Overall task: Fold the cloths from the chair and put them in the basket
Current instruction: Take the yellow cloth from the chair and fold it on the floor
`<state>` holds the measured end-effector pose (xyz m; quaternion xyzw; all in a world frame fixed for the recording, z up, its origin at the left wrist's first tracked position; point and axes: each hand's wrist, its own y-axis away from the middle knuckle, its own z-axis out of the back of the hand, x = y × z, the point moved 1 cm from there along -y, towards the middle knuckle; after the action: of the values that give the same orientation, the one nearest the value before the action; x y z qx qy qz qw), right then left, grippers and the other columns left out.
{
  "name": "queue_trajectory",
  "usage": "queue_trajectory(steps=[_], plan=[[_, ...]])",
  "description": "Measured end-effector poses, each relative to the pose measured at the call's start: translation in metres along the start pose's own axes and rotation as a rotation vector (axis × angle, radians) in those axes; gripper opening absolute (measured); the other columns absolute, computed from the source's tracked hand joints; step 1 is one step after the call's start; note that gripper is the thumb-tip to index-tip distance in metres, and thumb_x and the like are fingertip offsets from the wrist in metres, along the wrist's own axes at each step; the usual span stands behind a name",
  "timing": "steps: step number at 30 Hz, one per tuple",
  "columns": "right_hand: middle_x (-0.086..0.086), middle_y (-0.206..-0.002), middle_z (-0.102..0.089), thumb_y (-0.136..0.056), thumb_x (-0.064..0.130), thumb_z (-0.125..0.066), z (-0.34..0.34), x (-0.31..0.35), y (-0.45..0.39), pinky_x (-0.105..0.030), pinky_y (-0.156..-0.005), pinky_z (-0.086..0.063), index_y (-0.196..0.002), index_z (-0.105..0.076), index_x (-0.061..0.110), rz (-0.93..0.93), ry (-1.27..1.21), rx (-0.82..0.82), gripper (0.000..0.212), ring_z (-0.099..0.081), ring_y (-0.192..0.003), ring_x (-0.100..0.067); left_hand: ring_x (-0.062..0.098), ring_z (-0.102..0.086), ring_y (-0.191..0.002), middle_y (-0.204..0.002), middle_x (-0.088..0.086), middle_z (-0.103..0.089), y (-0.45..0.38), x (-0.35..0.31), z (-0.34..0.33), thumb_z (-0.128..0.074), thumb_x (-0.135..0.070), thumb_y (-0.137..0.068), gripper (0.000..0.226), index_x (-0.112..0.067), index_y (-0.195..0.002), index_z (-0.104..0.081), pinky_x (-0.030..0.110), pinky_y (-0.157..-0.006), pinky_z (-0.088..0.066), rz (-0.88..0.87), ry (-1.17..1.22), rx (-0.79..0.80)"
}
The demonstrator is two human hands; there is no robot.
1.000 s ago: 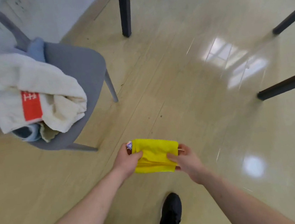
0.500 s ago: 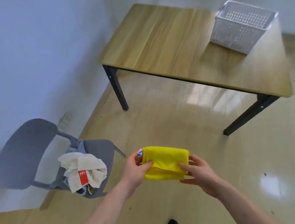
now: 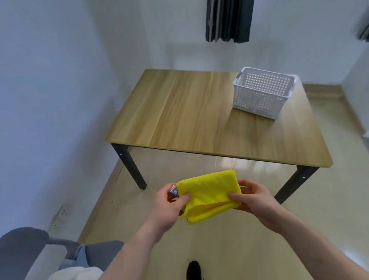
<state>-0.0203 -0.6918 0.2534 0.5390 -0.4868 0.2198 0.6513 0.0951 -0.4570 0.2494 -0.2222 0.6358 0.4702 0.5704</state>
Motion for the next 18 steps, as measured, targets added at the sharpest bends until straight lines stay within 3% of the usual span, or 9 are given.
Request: queue_trajectory(steps=[6, 13, 18], plan=[[-0.009, -0.107, -0.078, -0.088, 0.005, -0.076, 0.009, 0.07, -0.043, -0.037, -0.09, -0.06, -0.12, -0.066, 0.013, 0.05, 0.033, -0.084, 0.034, -0.074, -0.103, -0.028, 0.016, -0.066, -0.076, -0.087, 0.006, -0.072, -0.077, -0.049, 0.0, -0.078, -0.018, -0.09, 0.014, -0.017, -0.102, -0.071, 0.035, -0.07, -0.057, -0.093, -0.017, 0.041], [-0.006, -0.102, -0.079, -0.087, 0.007, -0.078, 0.051, 0.149, -0.093, -0.036, -0.087, -0.062, -0.113, -0.069, 0.015, 0.133, 0.048, -0.233, 0.029, -0.076, -0.096, -0.022, 0.012, -0.061, -0.069, -0.08, 0.0, -0.067, -0.17, -0.123, -0.032, -0.075, -0.016, -0.092, 0.009, -0.013, -0.096, -0.068, 0.023, -0.059, -0.052, -0.128, 0.025, 0.147], [-0.005, -0.106, -0.077, -0.089, 0.011, -0.077, 0.099, 0.194, -0.134, -0.036, -0.081, -0.062, -0.112, -0.068, 0.018, 0.158, 0.037, -0.321, 0.025, -0.073, -0.099, -0.022, 0.017, -0.07, -0.073, -0.092, 0.009, -0.071, -0.23, -0.167, -0.07, -0.07, -0.02, -0.096, 0.016, -0.007, -0.106, -0.068, 0.037, -0.066, -0.062, -0.099, 0.039, 0.232]])
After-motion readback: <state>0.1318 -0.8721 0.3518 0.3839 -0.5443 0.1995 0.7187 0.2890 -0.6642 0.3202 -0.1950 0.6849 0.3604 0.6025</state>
